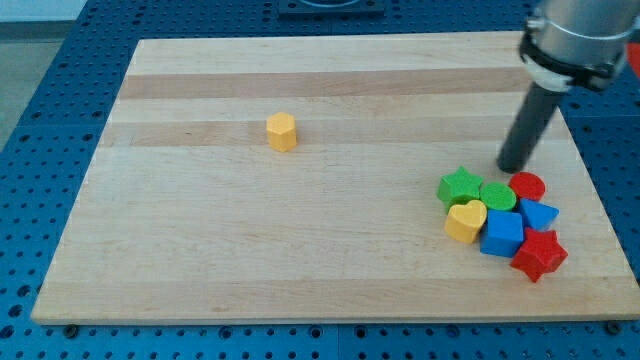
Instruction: Slide the hexagon diagonal top left to the green star
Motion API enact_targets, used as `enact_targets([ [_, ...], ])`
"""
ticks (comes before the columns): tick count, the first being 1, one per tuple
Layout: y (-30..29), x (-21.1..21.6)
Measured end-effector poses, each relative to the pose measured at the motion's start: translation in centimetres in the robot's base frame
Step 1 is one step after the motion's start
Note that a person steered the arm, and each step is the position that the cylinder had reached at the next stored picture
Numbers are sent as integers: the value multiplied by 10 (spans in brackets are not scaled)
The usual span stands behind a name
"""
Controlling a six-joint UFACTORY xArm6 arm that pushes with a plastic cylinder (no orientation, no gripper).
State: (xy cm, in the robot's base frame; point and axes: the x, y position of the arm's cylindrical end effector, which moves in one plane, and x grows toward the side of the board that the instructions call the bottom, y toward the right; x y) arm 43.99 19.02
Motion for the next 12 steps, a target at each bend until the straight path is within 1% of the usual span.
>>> enact_targets([
  [1, -63, -16],
  [2, -120, -40],
  [3, -170, -74],
  [4, -224, -95],
  [5, -268, -95],
  [6, -282, -91],
  [7, -282, -79],
  [8, -282, -52],
  [9, -275, -40],
  [11, -242, -15],
  [12, -216, -15],
])
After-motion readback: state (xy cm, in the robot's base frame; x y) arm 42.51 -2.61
